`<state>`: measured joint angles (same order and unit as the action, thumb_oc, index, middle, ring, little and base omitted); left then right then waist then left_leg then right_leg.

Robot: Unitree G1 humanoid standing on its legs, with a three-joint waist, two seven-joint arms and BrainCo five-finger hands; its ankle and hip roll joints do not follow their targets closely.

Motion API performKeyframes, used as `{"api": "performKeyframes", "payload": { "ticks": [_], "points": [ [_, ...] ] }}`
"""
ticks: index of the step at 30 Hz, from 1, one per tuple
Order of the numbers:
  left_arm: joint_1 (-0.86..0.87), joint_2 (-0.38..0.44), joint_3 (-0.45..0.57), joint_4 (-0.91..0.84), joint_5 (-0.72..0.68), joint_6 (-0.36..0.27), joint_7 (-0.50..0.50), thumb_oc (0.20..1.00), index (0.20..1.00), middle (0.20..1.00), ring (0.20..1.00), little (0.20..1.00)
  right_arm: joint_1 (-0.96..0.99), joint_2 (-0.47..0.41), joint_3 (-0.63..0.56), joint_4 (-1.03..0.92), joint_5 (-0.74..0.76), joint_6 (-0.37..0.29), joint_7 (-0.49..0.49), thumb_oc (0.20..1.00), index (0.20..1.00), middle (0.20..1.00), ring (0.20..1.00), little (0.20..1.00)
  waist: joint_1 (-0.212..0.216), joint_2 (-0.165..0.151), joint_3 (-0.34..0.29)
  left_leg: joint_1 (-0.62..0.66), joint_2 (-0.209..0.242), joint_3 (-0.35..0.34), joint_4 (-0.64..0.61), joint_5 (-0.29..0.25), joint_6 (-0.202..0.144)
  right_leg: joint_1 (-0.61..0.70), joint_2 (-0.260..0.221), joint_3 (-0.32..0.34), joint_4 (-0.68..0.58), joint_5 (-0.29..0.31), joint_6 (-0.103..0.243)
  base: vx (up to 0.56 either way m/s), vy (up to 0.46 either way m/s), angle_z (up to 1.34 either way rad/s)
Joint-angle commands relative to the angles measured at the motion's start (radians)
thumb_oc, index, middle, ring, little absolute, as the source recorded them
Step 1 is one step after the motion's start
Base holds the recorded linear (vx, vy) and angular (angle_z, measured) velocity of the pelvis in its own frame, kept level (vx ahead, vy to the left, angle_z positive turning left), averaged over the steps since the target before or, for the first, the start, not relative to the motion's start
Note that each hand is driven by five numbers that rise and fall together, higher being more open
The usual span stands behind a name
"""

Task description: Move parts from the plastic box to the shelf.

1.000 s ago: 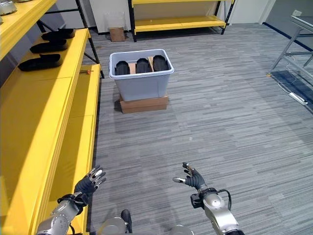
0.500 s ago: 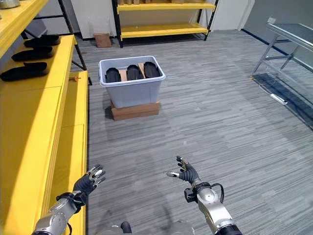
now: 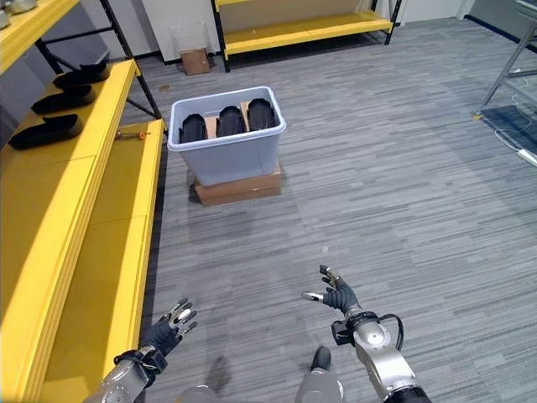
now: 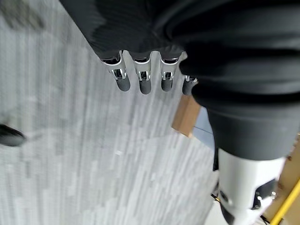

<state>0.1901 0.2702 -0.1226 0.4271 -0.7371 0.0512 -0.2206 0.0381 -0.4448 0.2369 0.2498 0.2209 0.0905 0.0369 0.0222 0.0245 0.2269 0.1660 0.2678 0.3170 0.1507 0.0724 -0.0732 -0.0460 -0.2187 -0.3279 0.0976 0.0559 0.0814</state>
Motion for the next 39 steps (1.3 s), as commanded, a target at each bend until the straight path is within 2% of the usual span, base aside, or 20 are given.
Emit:
{"api": "performKeyframes", "payload": {
  "ticks": [1,3,5,6,7,8,11,12,14,16,20,22,26,27,29,33,35,36,38,39],
  "points": [
    [-0.034,0.053,0.04,-0.053,-0.03,-0.073,-0.01,1.0,1.0,1.0,1.0,1.0,-0.005,0.019,-0.006,-0.059,-0.011,-0.046,0.012,1.0,1.0,1.0,1.0,1.0,0.024,-0.064,-0.038,-0.088,-0.053,0.073,0.103,-0.183,-0.017,0.061,-0.041,-0.083,-0.011,-0.022,0.052,0.18,-0.187,0.19],
    [-0.049,0.05,0.038,-0.037,-0.043,-0.062,-0.007,1.0,1.0,1.0,1.0,1.0,-0.003,0.004,-0.012,-0.056,-0.011,-0.044,0.001,1.0,1.0,1.0,1.0,1.0,0.012,-0.066,-0.047,-0.1,0.003,0.151,0.158,-0.144,-0.036,0.072,-0.027,-0.12,-0.011,-0.051,0.027,0.2,-0.221,0.27],
    [-0.053,0.048,0.039,-0.033,-0.051,-0.055,-0.005,1.0,1.0,1.0,1.0,1.0,-0.003,0.001,-0.015,-0.057,-0.011,-0.04,-0.001,1.0,1.0,1.0,1.0,1.0,0.008,-0.066,-0.049,-0.102,0.017,0.169,0.171,-0.138,-0.04,0.072,-0.024,-0.128,-0.009,-0.058,0.022,0.14,-0.147,0.34],
    [-0.066,0.038,0.043,-0.009,-0.069,0.04,0.021,1.0,1.0,1.0,1.0,1.0,-0.004,-0.009,-0.025,-0.053,-0.013,-0.035,-0.021,1.0,1.0,1.0,1.0,1.0,-0.007,-0.068,-0.059,-0.098,0.04,0.233,0.213,-0.129,-0.039,0.064,-0.015,-0.159,0.012,-0.087,0.004,0.16,-0.146,0.37],
    [-0.067,0.036,0.044,-0.002,-0.061,0.062,0.03,1.0,1.0,1.0,1.0,1.0,-0.005,-0.012,-0.027,-0.051,-0.007,-0.034,-0.023,1.0,1.0,1.0,1.0,1.0,-0.009,-0.067,-0.06,-0.101,0.041,0.235,0.22,-0.127,-0.04,0.063,-0.011,-0.162,0.016,-0.093,0.0,0.24,-0.187,0.63],
    [-0.073,0.035,0.041,0.031,-0.024,0.079,0.063,1.0,1.0,1.0,1.0,1.0,-0.007,-0.013,-0.03,-0.044,-0.001,-0.034,-0.031,1.0,1.0,1.0,1.0,1.0,-0.012,-0.067,-0.062,-0.103,0.029,0.24,0.234,-0.131,-0.035,0.061,-0.004,-0.171,0.027,-0.101,-0.005,0.16,-0.093,0.61],
    [-0.08,0.037,0.041,0.062,0.008,0.011,0.001,1.0,1.0,1.0,1.0,1.0,-0.018,-0.015,-0.034,-0.035,0.006,-0.038,-0.029,1.0,1.0,1.0,1.0,1.0,-0.007,-0.061,-0.057,-0.111,-0.036,0.2,0.215,-0.164,-0.015,0.047,0.007,-0.169,0.049,-0.098,-0.002,0.18,-0.009,0.28],
    [-0.06,0.046,0.055,0.045,-0.008,-0.015,-0.029,1.0,1.0,1.0,1.0,1.0,-0.008,-0.012,-0.042,-0.037,0.005,-0.042,-0.009,1.0,1.0,1.0,1.0,1.0,0.0,-0.047,-0.046,-0.098,-0.109,0.151,0.125,-0.198,0.008,0.022,0.007,-0.156,0.078,-0.083,0.017,0.28,0.111,0.19],
    [-0.037,0.068,0.075,0.024,0.005,-0.027,-0.039,1.0,1.0,1.0,1.0,1.0,0.022,-0.004,-0.058,-0.052,0.007,-0.051,0.003,1.0,1.0,1.0,1.0,1.0,0.0,-0.023,-0.035,-0.073,-0.145,0.123,-0.044,-0.155,0.012,-0.004,0.004,-0.148,0.117,-0.077,0.044,0.28,0.165,0.18],
    [-0.018,0.076,0.09,0.022,0.002,-0.028,-0.056,1.0,1.0,1.0,1.0,1.0,0.058,0.002,-0.073,-0.068,-0.003,-0.059,0.006,1.0,1.0,1.0,1.0,1.0,0.0,-0.007,-0.032,-0.06,-0.152,0.116,-0.181,-0.068,-0.004,-0.007,0.006,-0.141,0.133,-0.084,0.063,0.22,0.155,0.46],
    [0.024,0.058,0.11,0.043,0.013,-0.073,-0.109,1.0,1.0,1.0,1.0,1.0,0.107,0.011,-0.089,-0.077,-0.01,-0.087,0.006,1.0,1.0,1.0,1.0,1.0,0.025,0.005,-0.013,-0.156,-0.097,0.099,-0.226,0.065,-0.046,0.069,0.031,-0.111,0.107,-0.154,0.045,0.24,0.136,0.29],
    [0.044,0.045,0.126,0.058,-0.006,-0.102,-0.12,1.0,1.0,1.0,1.0,1.0,0.093,0.01,-0.069,-0.061,-0.023,-0.084,-0.01,1.0,1.0,1.0,1.0,1.0,0.055,0.005,-0.005,-0.202,-0.083,0.07,-0.214,0.077,-0.048,0.099,0.028,-0.104,0.101,-0.182,0.034,0.35,0.298,0.13],
    [0.046,0.042,0.143,0.065,0.002,-0.094,-0.121,1.0,1.0,1.0,1.0,1.0,0.048,0.018,-0.03,-0.036,0.012,-0.073,-0.015,1.0,1.0,1.0,1.0,1.0,0.086,-0.001,-0.001,-0.22,-0.096,0.086,-0.134,0.025,-0.015,0.121,0.015,-0.139,0.124,-0.212,0.025,0.32,0.276,-0.58],
    [0.039,0.051,0.144,0.059,-0.043,-0.051,-0.11,1.0,1.0,1.0,1.0,1.0,0.053,0.023,-0.02,-0.06,-0.005,-0.075,-0.027,1.0,1.0,1.0,1.0,1.0,0.096,-0.009,-0.001,-0.24,-0.125,0.081,-0.101,-0.005,0.01,0.127,0.019,-0.136,0.141,-0.231,0.018,0.36,0.283,-0.24],
    [0.033,0.051,0.152,0.067,-0.052,-0.031,-0.106,1.0,1.0,1.0,1.0,1.0,0.059,0.025,-0.017,-0.08,0.009,-0.05,-0.039,1.0,1.0,1.0,1.0,1.0,0.1,-0.013,-0.003,-0.249,-0.149,0.074,-0.096,-0.018,0.026,0.132,0.029,-0.121,0.153,-0.245,0.018,0.27,0.217,-0.08],
    [0.008,0.06,0.148,0.103,-0.016,-0.044,-0.118,1.0,1.0,1.0,1.0,1.0,0.053,0.033,-0.005,-0.073,0.003,-0.057,-0.036,1.0,1.0,1.0,1.0,1.0,0.101,-0.033,-0.013,-0.258,-0.208,0.06,-0.094,-0.054,0.075,0.115,0.032,-0.074,0.25,-0.235,0.047,0.18,0.181,0.02],
    [-0.006,0.068,0.14,0.118,-0.007,-0.05,-0.127,1.0,1.0,1.0,1.0,1.0,0.043,0.037,-0.001,-0.07,0.018,-0.058,-0.044,1.0,1.0,1.0,1.0,1.0,0.102,-0.047,-0.022,-0.256,-0.245,0.06,-0.096,-0.08,0.108,0.109,0.029,-0.058,0.335,-0.202,0.078,0.13,0.207,0.0],
    [-0.019,0.075,0.128,0.123,0.009,-0.05,-0.131,1.0,1.0,1.0,1.0,1.0,0.032,0.044,0.0,-0.061,0.031,-0.055,-0.056,1.0,1.0,1.0,1.0,1.0,0.105,-0.055,-0.034,-0.242,-0.285,0.058,-0.1,-0.105,0.148,0.092,0.0,-0.055,0.465,-0.124,0.111,0.11,0.2,0.03],
    [-0.023,0.074,0.122,0.127,0.024,-0.054,-0.131,1.0,1.0,1.0,1.0,1.0,0.028,0.049,-0.001,-0.055,0.032,-0.059,-0.058,1.0,1.0,1.0,1.0,1.0,0.104,-0.054,-0.037,-0.23,-0.303,0.054,-0.104,-0.121,0.169,0.068,-0.021,-0.049,0.549,-0.083,0.123,0.11,0.193,0.0],
    [-0.025,0.073,0.113,0.132,0.042,-0.06,-0.134,1.0,1.0,1.0,1.0,1.0,0.026,0.053,-0.001,-0.043,0.032,-0.066,-0.061,1.0,1.0,1.0,1.0,1.0,0.101,-0.051,-0.039,-0.218,-0.319,0.047,-0.098,-0.144,0.191,0.023,-0.041,-0.037,0.639,-0.052,0.134,0.14,0.157,0.0]
  ]
}}
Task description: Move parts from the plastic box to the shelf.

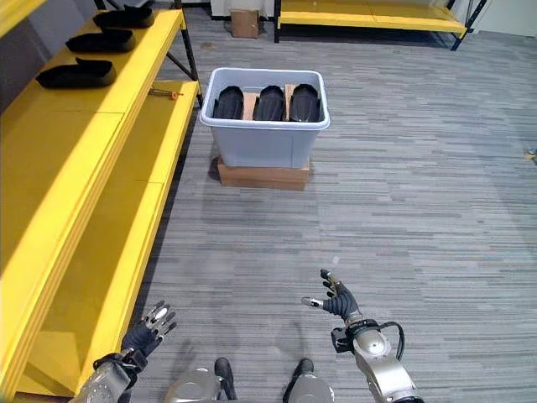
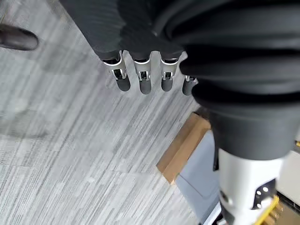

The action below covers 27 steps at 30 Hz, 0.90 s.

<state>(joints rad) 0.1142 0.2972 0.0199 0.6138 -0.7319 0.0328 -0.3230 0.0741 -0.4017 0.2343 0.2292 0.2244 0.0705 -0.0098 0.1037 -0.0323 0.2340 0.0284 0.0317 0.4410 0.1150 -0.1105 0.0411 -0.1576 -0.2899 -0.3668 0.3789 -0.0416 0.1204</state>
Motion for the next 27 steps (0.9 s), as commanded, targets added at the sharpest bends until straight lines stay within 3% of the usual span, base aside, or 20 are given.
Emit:
{"api": "performKeyframes", "payload": {
  "ticks": [1,3,5,8,9,10,11,13,16,19,21,24,27],
  "points": [
    [0.054,0.047,-0.043,-0.053,0.046,-0.052,-0.037,1.0,1.0,1.0,1.0,1.0,-0.014,0.012,0.001,-0.013,0.023,-0.05,-0.009,1.0,1.0,1.0,1.0,1.0,0.013,0.009,-0.043,-0.06,-0.086,-0.08,-0.061,0.027,0.087,0.107,0.036,0.01,0.391,0.054,0.098,0.18,0.11,0.05],
    [0.057,0.049,-0.062,-0.061,0.018,-0.052,-0.029,1.0,1.0,1.0,1.0,1.0,-0.025,0.014,0.004,0.001,0.017,-0.066,-0.002,1.0,1.0,1.0,1.0,1.0,0.0,0.014,-0.033,-0.029,-0.081,-0.084,-0.059,0.016,0.078,0.058,0.046,0.007,0.346,0.04,0.088,0.18,-0.024,-0.02],
    [0.047,0.06,-0.074,-0.084,0.005,-0.021,-0.016,1.0,1.0,1.0,1.0,1.0,-0.037,0.01,-0.002,0.007,0.001,-0.083,0.02,1.0,1.0,1.0,1.0,1.0,-0.023,0.018,-0.009,0.029,-0.055,-0.091,-0.061,0.011,0.029,0.032,0.041,-0.021,0.113,0.05,0.07,0.29,-0.178,-0.07],
    [0.028,0.065,-0.098,-0.1,0.009,0.001,-0.01,1.0,1.0,1.0,1.0,1.0,-0.039,-0.003,-0.009,-0.014,-0.026,-0.087,0.034,1.0,1.0,1.0,1.0,1.0,-0.051,0.006,0.012,0.083,-0.042,-0.108,-0.071,-0.008,-0.006,-0.008,0.003,-0.022,-0.141,0.161,0.081,0.28,-0.203,0.03],
    [0.026,0.066,-0.114,-0.106,0.006,-0.003,-0.009,1.0,1.0,1.0,1.0,1.0,-0.042,-0.007,-0.008,-0.02,-0.03,-0.087,0.029,1.0,1.0,1.0,1.0,1.0,-0.067,0.001,0.024,0.1,-0.042,-0.122,-0.069,-0.023,-0.008,-0.041,-0.012,0.017,-0.233,0.251,0.091,0.32,-0.233,0.05],
    [0.027,0.068,-0.131,-0.115,0.008,-0.003,-0.011,1.0,1.0,1.0,1.0,1.0,-0.04,-0.007,-0.009,-0.026,-0.042,-0.088,0.025,1.0,1.0,1.0,1.0,1.0,-0.082,0.004,0.031,0.118,-0.032,-0.143,-0.067,-0.043,-0.012,-0.093,-0.023,0.069,-0.27,0.282,0.099,0.28,-0.169,0.03],
    [0.027,0.069,-0.135,-0.117,0.011,-0.004,-0.014,1.0,1.0,1.0,1.0,1.0,-0.038,-0.008,-0.01,-0.027,-0.046,-0.088,0.025,1.0,1.0,1.0,1.0,1.0,-0.085,0.006,0.032,0.121,-0.029,-0.147,-0.065,-0.048,-0.012,-0.103,-0.024,0.078,-0.275,0.286,0.1,0.34,-0.178,0.16],
    [0.059,0.078,-0.167,-0.138,0.03,-0.029,-0.048,1.0,1.0,1.0,1.0,1.0,-0.017,-0.011,-0.012,-0.04,-0.053,-0.091,0.02,1.0,1.0,1.0,1.0,1.0,-0.097,0.008,0.044,0.136,0.003,-0.17,-0.039,-0.07,-0.02,-0.11,-0.028,0.118,-0.302,0.253,0.103,0.47,-0.261,0.4],
    [0.077,0.085,-0.182,-0.161,0.042,-0.032,-0.105,1.0,1.0,1.0,1.0,1.0,-0.007,-0.026,-0.01,-0.033,-0.04,-0.109,0.014,1.0,1.0,1.0,1.0,1.0,-0.09,-0.003,0.026,0.125,0.017,-0.179,0.003,-0.079,-0.035,-0.024,-0.009,0.095,-0.274,0.199,0.112,0.5,-0.298,0.5],
    [0.076,0.084,-0.188,-0.17,0.023,-0.01,-0.109,1.0,1.0,1.0,1.0,1.0,-0.021,-0.038,-0.002,-0.009,-0.022,-0.102,0.024,1.0,1.0,1.0,1.0,1.0,-0.082,-0.011,-0.004,0.109,0.042,-0.134,0.056,-0.076,-0.051,0.029,-0.009,0.021,-0.23,0.153,0.07,0.36,-0.2,0.39],
    [0.075,0.081,-0.185,-0.168,0.026,-0.001,-0.105,1.0,1.0,1.0,1.0,1.0,-0.025,-0.043,0.001,-0.002,-0.031,-0.098,0.021,1.0,1.0,1.0,1.0,1.0,-0.081,-0.003,-0.015,0.122,0.056,-0.127,0.081,-0.105,-0.057,0.04,-0.004,0.011,-0.204,0.117,0.067,0.36,-0.114,-0.11],
    [0.07,0.065,-0.178,-0.148,0.023,0.008,-0.092,1.0,1.0,1.0,1.0,1.0,-0.039,-0.055,-0.005,0.02,-0.037,-0.097,0.03,1.0,1.0,1.0,1.0,1.0,-0.083,-0.009,-0.04,0.113,0.088,-0.087,0.177,-0.132,-0.069,0.06,0.01,-0.015,-0.179,0.071,0.02,0.39,-0.191,-0.01],
    [0.064,0.048,-0.167,-0.133,-0.006,0.013,-0.079,1.0,1.0,1.0,1.0,1.0,-0.043,-0.07,-0.016,0.021,-0.043,-0.096,0.038,1.0,1.0,1.0,1.0,1.0,-0.087,-0.015,-0.067,0.09,0.146,-0.028,0.307,-0.072,-0.107,0.09,0.042,-0.053,-0.212,0.041,-0.025,0.22,-0.177,0.1]
  ]
}}
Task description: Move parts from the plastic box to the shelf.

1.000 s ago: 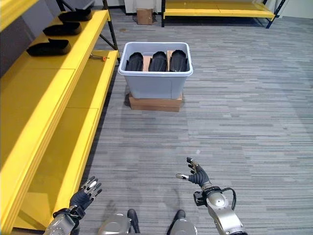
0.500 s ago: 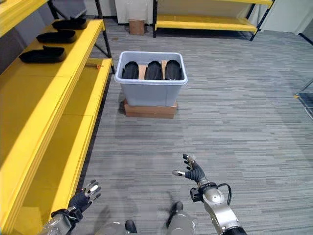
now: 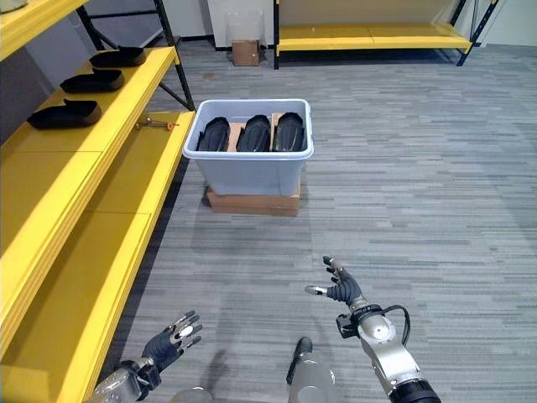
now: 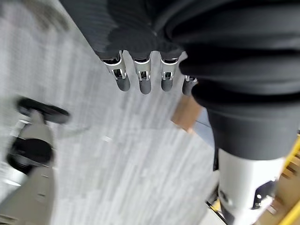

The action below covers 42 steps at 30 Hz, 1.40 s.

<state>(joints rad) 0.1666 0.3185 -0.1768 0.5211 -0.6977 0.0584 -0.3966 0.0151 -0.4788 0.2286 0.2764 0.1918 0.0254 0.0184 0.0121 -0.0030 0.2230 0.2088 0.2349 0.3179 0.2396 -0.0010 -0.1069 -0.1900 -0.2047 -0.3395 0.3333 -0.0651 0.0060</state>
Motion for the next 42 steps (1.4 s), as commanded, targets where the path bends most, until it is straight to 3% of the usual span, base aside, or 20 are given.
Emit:
{"api": "performKeyframes", "payload": {
  "ticks": [1,4,6,9,11,13,14,15,16,19,23,26,31,34,36,37,39,40,41,42],
  "points": [
    [0.01,0.024,0.034,-0.037,-0.049,-0.011,0.005,1.0,1.0,1.0,1.0,1.0,0.017,0.002,-0.013,-0.029,-0.009,-0.05,0.013,1.0,1.0,1.0,1.0,1.0,0.006,-0.046,-0.062,-0.11,-0.044,0.105,0.229,-0.158,0.031,0.137,-0.031,-0.09,-0.183,0.055,0.078,0.16,-0.163,0.25],
    [0.008,0.013,0.05,-0.011,-0.036,-0.023,0.046,1.0,1.0,1.0,1.0,1.0,0.018,-0.004,-0.021,-0.026,0.004,-0.05,0.016,1.0,1.0,1.0,1.0,1.0,0.015,-0.044,-0.066,-0.184,-0.053,0.091,0.318,-0.137,0.024,0.17,0.013,-0.091,-0.219,0.029,0.048,0.18,-0.158,0.17],
    [0.012,0.003,0.066,0.007,-0.047,-0.023,0.075,1.0,1.0,1.0,1.0,1.0,0.019,0.002,-0.025,-0.018,0.032,-0.051,0.029,1.0,1.0,1.0,1.0,1.0,0.023,-0.036,-0.06,-0.206,-0.09,0.067,0.281,-0.143,0.031,0.177,0.033,-0.085,-0.222,0.028,0.051,0.17,-0.073,0.03],
    [0.026,-0.007,0.089,0.034,-0.001,-0.048,0.073,1.0,1.0,1.0,1.0,1.0,0.021,0.018,-0.028,-0.012,0.031,-0.05,0.042,1.0,1.0,1.0,1.0,1.0,0.026,-0.016,-0.048,-0.171,-0.148,0.055,0.041,-0.147,0.047,0.164,0.044,-0.085,-0.193,0.032,0.074,0.19,0.041,0.04],
    [0.043,-0.01,0.1,0.05,0.021,-0.07,0.067,1.0,1.0,1.0,1.0,1.0,0.032,0.026,-0.029,-0.011,0.03,-0.055,0.042,1.0,1.0,1.0,1.0,1.0,0.033,0.001,-0.036,-0.156,-0.155,0.029,-0.132,-0.065,0.033,0.172,0.062,-0.059,-0.174,0.013,0.088,0.21,0.09,0.3],
    [0.062,-0.012,0.116,0.064,0.017,-0.085,0.055,1.0,1.0,1.0,1.0,1.0,0.045,0.026,-0.032,-0.018,0.027,-0.061,0.05,1.0,1.0,1.0,1.0,1.0,0.049,0.011,-0.025,-0.189,-0.115,0.015,-0.231,0.058,0.0,0.233,0.079,-0.033,-0.194,-0.016,0.087,0.29,0.113,0.12],
    [0.077,-0.015,0.133,0.077,0.019,-0.102,0.048,1.0,1.0,1.0,1.0,1.0,0.054,0.021,-0.033,-0.021,0.026,-0.071,0.065,1.0,1.0,1.0,1.0,1.0,0.061,0.017,-0.02,-0.236,-0.066,0.015,-0.276,0.136,-0.019,0.272,0.083,-0.024,-0.214,-0.031,0.082,0.21,0.11,-0.16],
    [0.079,-0.016,0.135,0.078,0.019,-0.105,0.047,1.0,1.0,1.0,1.0,1.0,0.055,0.02,-0.034,-0.023,0.027,-0.072,0.067,1.0,1.0,1.0,1.0,1.0,0.064,0.021,-0.018,-0.243,-0.056,0.024,-0.28,0.155,-0.015,0.271,0.087,-0.03,-0.216,-0.023,0.075,0.33,0.168,-0.36],
    [0.091,-0.019,0.15,0.088,0.017,-0.119,0.044,1.0,1.0,1.0,1.0,1.0,0.062,0.012,-0.034,-0.029,0.03,-0.071,0.079,1.0,1.0,1.0,1.0,1.0,0.072,0.022,-0.013,-0.274,-0.018,0.01,-0.307,0.195,-0.039,0.299,0.079,-0.017,-0.21,-0.054,0.078,0.24,0.121,-0.35],
    [0.103,-0.025,0.184,0.105,0.005,-0.137,0.022,1.0,1.0,1.0,1.0,1.0,0.081,-0.005,-0.029,-0.052,0.04,-0.068,0.095,1.0,1.0,1.0,1.0,1.0,0.075,0.031,-0.005,-0.304,0.027,0.019,-0.314,0.213,-0.048,0.306,0.07,-0.025,-0.146,-0.102,0.074,0.39,0.214,-0.38],
    [0.107,-0.008,0.193,0.086,0.006,-0.072,-0.057,1.0,1.0,1.0,1.0,1.0,0.096,-0.008,-0.023,-0.076,0.052,-0.052,0.116,1.0,1.0,1.0,1.0,1.0,0.072,0.032,-0.004,-0.27,0.023,0.023,-0.311,0.198,-0.039,0.3,0.067,-0.018,-0.08,-0.147,0.075,0.28,0.174,-0.43],
    [0.092,0.005,0.164,0.081,0.047,-0.055,-0.061,1.0,1.0,1.0,1.0,1.0,0.094,-0.005,-0.012,-0.07,0.02,-0.072,0.119,1.0,1.0,1.0,1.0,1.0,0.072,0.028,-0.003,-0.255,0.001,0.021,-0.275,0.162,-0.019,0.293,0.058,-0.021,-0.017,-0.178,0.071,0.35,0.255,-0.32],
    [0.046,0.022,0.124,0.112,0.064,-0.025,-0.042,1.0,1.0,1.0,1.0,1.0,0.087,0.014,-0.007,-0.061,0.049,-0.069,0.125,1.0,1.0,1.0,1.0,1.0,0.06,0.0,-0.025,-0.272,-0.097,0.016,-0.177,0.055,0.052,0.291,0.039,0.006,0.036,-0.164,0.088,0.33,0.293,-0.01],
    [0.032,0.037,0.101,0.134,0.128,-0.042,-0.053,1.0,1.0,1.0,1.0,1.0,0.079,0.024,-0.004,-0.049,0.01,-0.094,0.132,1.0,1.0,1.0,1.0,1.0,0.056,-0.013,-0.041,-0.267,-0.18,0.007,-0.171,0.005,0.106,0.28,0.034,0.046,0.095,-0.116,0.126,0.29,0.32,0.03],
    [0.019,0.055,0.08,0.164,0.148,-0.047,-0.049,1.0,1.0,1.0,1.0,1.0,0.048,0.037,0.003,-0.03,0.053,-0.102,0.114,1.0,1.0,1.0,1.0,1.0,0.059,-0.029,-0.057,-0.247,-0.251,0.008,-0.197,-0.026,0.161,0.269,0.032,0.073,0.211,-0.027,0.183,0.29,0.361,0.07],
    [0.019,0.055,0.08,0.165,0.148,-0.048,-0.049,1.0,1.0,1.0,1.0,1.0,0.048,0.037,0.003,-0.029,0.053,-0.102,0.114,1.0,1.0,1.0,1.0,1.0,0.06,-0.03,-0.057,-0.247,-0.253,0.008,-0.197,-0.027,0.162,0.267,0.03,0.074,0.214,-0.028,0.185,0.21,0.278,-0.01],
    [0.006,0.058,0.082,0.19,0.145,-0.045,-0.062,1.0,1.0,1.0,1.0,1.0,0.031,0.047,0.01,-0.032,0.046,-0.104,0.09,1.0,1.0,1.0,1.0,1.0,0.068,-0.042,-0.07,-0.232,-0.306,0.006,-0.209,-0.05,0.206,0.254,0.03,0.087,0.332,0.074,0.236,0.18,0.251,0.03],
    [0.005,0.058,0.082,0.192,0.154,-0.046,-0.064,1.0,1.0,1.0,1.0,1.0,0.03,0.047,0.009,-0.034,0.042,-0.101,0.088,1.0,1.0,1.0,1.0,1.0,0.072,-0.044,-0.074,-0.229,-0.315,0.009,-0.21,-0.054,0.214,0.254,0.022,0.08,0.356,0.092,0.24,0.22,0.325,0.07],
    [0.005,0.051,0.079,0.198,0.179,-0.061,-0.061,1.0,1.0,1.0,1.0,1.0,0.028,0.046,0.011,-0.032,0.035,-0.103,0.075,1.0,1.0,1.0,1.0,1.0,0.079,-0.03,-0.079,-0.214,-0.324,0.008,-0.213,-0.067,0.236,0.208,-0.017,0.058,0.487,0.154,0.239,0.18,0.306,0.07],
    [0.007,0.046,0.075,0.201,0.181,-0.072,-0.061,1.0,1.0,1.0,1.0,1.0,0.026,0.045,0.013,-0.029,0.034,-0.106,0.074,1.0,1.0,1.0,1.0,1.0,0.08,-0.018,-0.079,-0.203,-0.326,0.006,-0.216,-0.074,0.244,0.162,-0.038,0.059,0.555,0.165,0.233,0.17,0.305,0.14]
  ]
}}
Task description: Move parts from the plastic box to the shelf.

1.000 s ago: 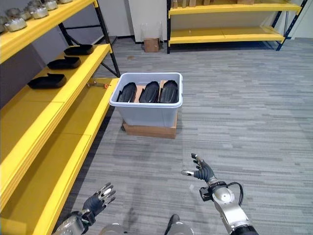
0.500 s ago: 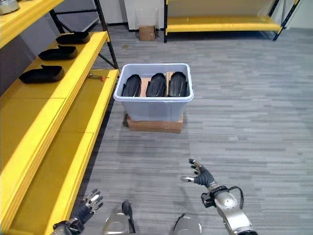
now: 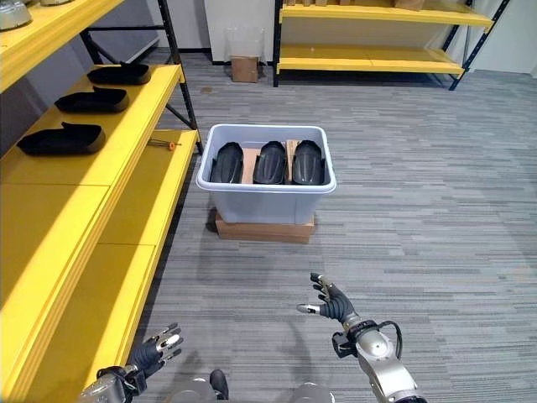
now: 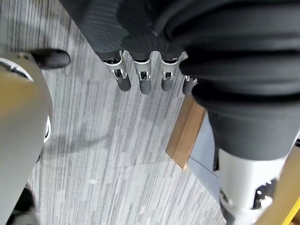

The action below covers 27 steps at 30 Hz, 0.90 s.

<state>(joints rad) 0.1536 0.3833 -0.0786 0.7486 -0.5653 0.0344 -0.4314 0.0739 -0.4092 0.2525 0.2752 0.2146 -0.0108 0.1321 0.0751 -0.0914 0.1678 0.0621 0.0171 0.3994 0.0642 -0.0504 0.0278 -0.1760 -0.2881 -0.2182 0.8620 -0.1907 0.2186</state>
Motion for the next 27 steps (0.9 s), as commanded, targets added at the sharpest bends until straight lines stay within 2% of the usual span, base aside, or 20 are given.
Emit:
{"api": "performKeyframes", "payload": {
  "ticks": [1,2,4,5,6,7,8,9,10,13,15,16,17,20,24,26,27],
  "points": [
    [0.02,-0.022,-0.026,-0.027,0.045,-0.052,-0.026,1.0,1.0,1.0,1.0,1.0,-0.034,-0.026,-0.01,-0.024,0.008,-0.076,-0.04,1.0,1.0,1.0,1.0,1.0,0.014,0.076,-0.022,-0.049,-0.11,-0.076,-0.039,-0.032,0.113,0.12,0.037,-0.062,0.05,0.279,0.015,0.12,0.188,0.18],
    [0.024,-0.024,-0.03,-0.033,0.038,-0.057,-0.028,1.0,1.0,1.0,1.0,1.0,-0.036,-0.027,-0.008,-0.022,0.001,-0.084,-0.044,1.0,1.0,1.0,1.0,1.0,0.007,0.084,-0.014,-0.033,-0.106,-0.075,-0.039,-0.038,0.113,0.085,0.043,-0.064,0.054,0.259,0.007,0.15,0.127,0.3],
    [0.027,-0.02,-0.034,-0.055,0.009,-0.059,-0.031,1.0,1.0,1.0,1.0,1.0,-0.044,-0.029,-0.012,-0.022,-0.013,-0.094,-0.042,1.0,1.0,1.0,1.0,1.0,-0.012,0.089,0.008,-0.002,-0.098,-0.072,-0.035,-0.05,0.093,0.019,0.054,-0.078,-0.03,0.228,-0.002,0.12,0.037,-0.21],
    [0.023,-0.013,-0.034,-0.071,-0.011,-0.048,-0.038,1.0,1.0,1.0,1.0,1.0,-0.048,-0.031,-0.015,-0.028,-0.02,-0.097,-0.045,1.0,1.0,1.0,1.0,1.0,-0.016,0.096,0.02,0.002,-0.076,-0.06,-0.034,-0.036,0.076,0.006,0.054,-0.116,-0.117,0.235,-0.027,0.1,-0.021,-0.61],
    [0.022,-0.011,-0.036,-0.073,-0.015,-0.045,-0.041,1.0,1.0,1.0,1.0,1.0,-0.048,-0.031,-0.015,-0.029,-0.023,-0.098,-0.048,1.0,1.0,1.0,1.0,1.0,-0.019,0.092,0.024,0.018,-0.086,-0.075,-0.037,-0.051,0.071,0.01,0.046,-0.107,-0.123,0.217,-0.008,0.22,-0.09,-0.49],
    [0.002,0.001,-0.042,-0.097,-0.035,-0.011,-0.03,1.0,1.0,1.0,1.0,1.0,-0.051,-0.042,-0.024,-0.044,-0.013,-0.09,-0.043,1.0,1.0,1.0,1.0,1.0,-0.028,0.082,0.048,0.056,-0.076,-0.072,-0.045,-0.062,0.039,-0.002,0.01,-0.166,-0.346,0.273,-0.003,0.3,-0.126,-0.27],
    [-0.007,0.003,-0.054,-0.098,-0.036,0.006,-0.021,1.0,1.0,1.0,1.0,1.0,-0.051,-0.044,-0.03,-0.05,-0.004,-0.084,-0.041,1.0,1.0,1.0,1.0,1.0,-0.04,0.067,0.06,0.082,-0.08,-0.077,-0.048,-0.081,0.03,-0.029,-0.008,-0.172,-0.474,0.334,0.006,0.25,-0.143,-0.39],
    [-0.008,0.003,-0.056,-0.098,-0.036,0.009,-0.021,1.0,1.0,1.0,1.0,1.0,-0.05,-0.044,-0.031,-0.052,-0.003,-0.083,-0.041,1.0,1.0,1.0,1.0,1.0,-0.041,0.072,0.066,0.094,-0.075,-0.081,-0.049,-0.088,0.028,-0.018,-0.002,-0.173,-0.497,0.345,0.011,0.22,-0.17,-0.42],
    [-0.017,0.0,-0.082,-0.089,0.007,0.008,-0.022,1.0,1.0,1.0,1.0,1.0,-0.051,-0.042,-0.036,-0.054,0.001,-0.075,-0.05,1.0,1.0,1.0,1.0,1.0,-0.057,0.057,0.082,0.113,-0.079,-0.097,-0.049,-0.1,0.023,-0.055,-0.019,-0.154,-0.645,0.437,0.006,0.24,-0.152,-0.17],
    [-0.003,-0.011,-0.13,-0.07,-0.002,-0.037,-0.008,1.0,1.0,1.0,1.0,1.0,-0.041,-0.042,-0.043,-0.055,-0.003,-0.074,-0.055,1.0,1.0,1.0,1.0,1.0,-0.075,0.069,0.104,0.143,-0.048,-0.128,-0.038,-0.12,0.01,-0.118,-0.032,-0.101,-0.774,0.454,0.004,0.29,-0.119,0.28],
    [0.006,-0.013,-0.133,-0.072,-0.011,-0.043,-0.015,1.0,1.0,1.0,1.0,1.0,-0.035,-0.041,-0.04,-0.06,-0.006,-0.069,-0.062,1.0,1.0,1.0,1.0,1.0,-0.072,0.083,0.108,0.158,-0.032,-0.13,-0.036,-0.136,0.006,-0.114,-0.028,-0.094,-0.777,0.44,0.016,0.21,-0.037,0.16],
    [0.013,-0.014,-0.134,-0.078,-0.007,-0.048,-0.015,1.0,1.0,1.0,1.0,1.0,-0.03,-0.041,-0.04,-0.065,-0.01,-0.068,-0.068,1.0,1.0,1.0,1.0,1.0,-0.074,0.08,0.11,0.157,-0.032,-0.129,-0.031,-0.137,0.006,-0.114,-0.033,-0.09,-0.779,0.447,0.017,0.33,-0.179,0.12],
    [0.031,-0.012,-0.133,-0.08,0.001,-0.061,-0.014,1.0,1.0,1.0,1.0,1.0,-0.013,-0.039,-0.045,-0.068,-0.008,-0.074,-0.082,1.0,1.0,1.0,1.0,1.0,-0.08,0.061,0.112,0.142,-0.037,-0.134,-0.006,-0.132,0.008,-0.074,-0.029,-0.067,-0.812,0.459,0.015,0.32,-0.182,0.09],
    [0.046,-0.014,-0.126,-0.079,-0.004,-0.067,-0.027,1.0,1.0,1.0,1.0,1.0,0.007,-0.034,-0.05,-0.064,-0.012,-0.085,-0.11,1.0,1.0,1.0,1.0,1.0,-0.08,0.054,0.105,0.135,-0.03,-0.144,0.033,-0.157,0.005,-0.033,-0.024,-0.047,-0.809,0.452,0.03,0.43,-0.167,0.42],
    [0.076,-0.019,-0.1,-0.092,0.004,-0.051,-0.033,1.0,1.0,1.0,1.0,1.0,0.007,-0.035,-0.067,-0.047,-0.023,-0.073,-0.145,1.0,1.0,1.0,1.0,1.0,-0.056,0.035,0.079,0.11,0.005,-0.085,0.128,-0.18,-0.003,0.04,-0.046,-0.158,-0.716,0.355,0.006,0.41,-0.157,0.22],
    [0.086,-0.021,-0.091,-0.093,-0.001,-0.049,-0.035,1.0,1.0,1.0,1.0,1.0,0.0,-0.039,-0.067,-0.04,-0.023,-0.071,-0.141,1.0,1.0,1.0,1.0,1.0,-0.052,0.037,0.073,0.112,0.02,-0.076,0.153,-0.198,-0.004,0.044,-0.044,-0.178,-0.676,0.325,-0.001,0.43,-0.154,0.07],
    [0.095,-0.023,-0.079,-0.091,-0.008,-0.044,-0.042,1.0,1.0,1.0,1.0,1.0,-0.007,-0.045,-0.067,-0.034,-0.032,-0.069,-0.128,1.0,1.0,1.0,1.0,1.0,-0.049,0.039,0.062,0.122,0.032,-0.064,0.167,-0.212,-0.006,0.041,-0.042,-0.198,-0.641,0.296,-0.016,0.44,-0.159,0.0]
  ]
}}
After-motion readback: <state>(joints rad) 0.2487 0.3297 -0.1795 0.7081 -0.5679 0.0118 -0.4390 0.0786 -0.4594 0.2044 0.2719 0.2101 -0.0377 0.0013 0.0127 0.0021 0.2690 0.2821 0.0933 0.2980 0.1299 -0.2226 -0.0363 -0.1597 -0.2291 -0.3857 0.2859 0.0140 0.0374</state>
